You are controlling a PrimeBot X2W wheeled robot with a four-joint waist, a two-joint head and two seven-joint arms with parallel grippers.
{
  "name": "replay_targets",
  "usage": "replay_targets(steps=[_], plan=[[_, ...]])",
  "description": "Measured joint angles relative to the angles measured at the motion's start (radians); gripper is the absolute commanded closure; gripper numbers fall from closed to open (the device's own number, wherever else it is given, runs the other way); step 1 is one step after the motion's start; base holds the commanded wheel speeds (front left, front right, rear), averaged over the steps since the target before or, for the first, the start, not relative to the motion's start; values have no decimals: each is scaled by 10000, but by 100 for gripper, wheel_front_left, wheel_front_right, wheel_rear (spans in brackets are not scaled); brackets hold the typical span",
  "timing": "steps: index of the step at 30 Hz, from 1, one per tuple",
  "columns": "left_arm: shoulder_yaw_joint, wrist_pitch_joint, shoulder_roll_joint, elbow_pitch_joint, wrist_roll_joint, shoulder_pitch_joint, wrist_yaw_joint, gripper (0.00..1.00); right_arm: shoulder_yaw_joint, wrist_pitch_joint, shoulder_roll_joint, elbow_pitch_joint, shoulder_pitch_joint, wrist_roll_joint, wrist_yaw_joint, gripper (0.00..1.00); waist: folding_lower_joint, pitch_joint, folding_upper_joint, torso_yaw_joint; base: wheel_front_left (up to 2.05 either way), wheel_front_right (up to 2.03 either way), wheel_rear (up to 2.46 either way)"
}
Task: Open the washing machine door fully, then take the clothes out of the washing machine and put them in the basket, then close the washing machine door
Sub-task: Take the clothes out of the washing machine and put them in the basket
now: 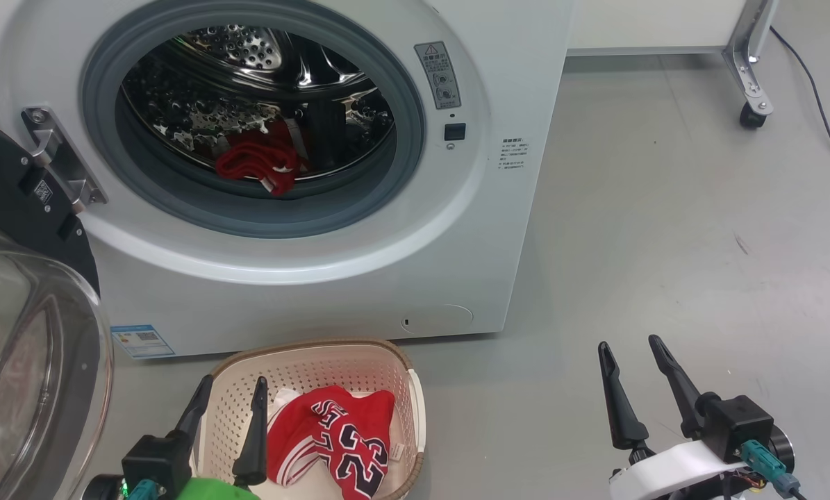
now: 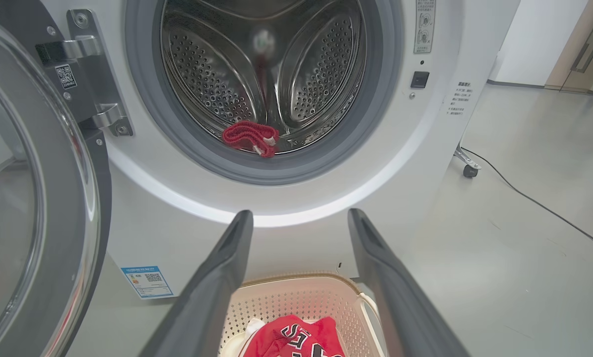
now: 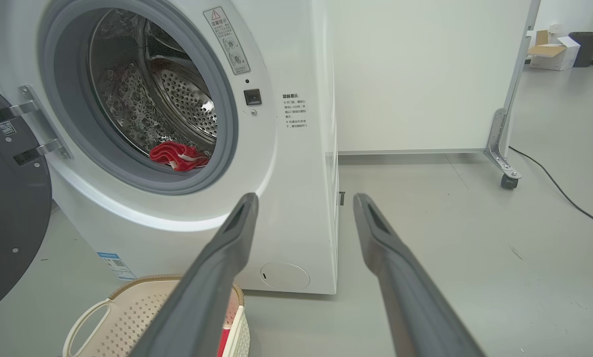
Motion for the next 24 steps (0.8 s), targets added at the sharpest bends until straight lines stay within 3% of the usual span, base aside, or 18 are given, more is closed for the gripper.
replay_targets(steps=[13,24], plan=[[-2,347,2,-125,4,-150,105,0,224,0,-2,-244,-31,0,0,0,0,516,0,-100,0,0,0],[-61,1122,-2,380,-213,-1731,-79,0,566,0,-10,-738,-603,19,0,0,0,1567,0,-475,0,0,0]])
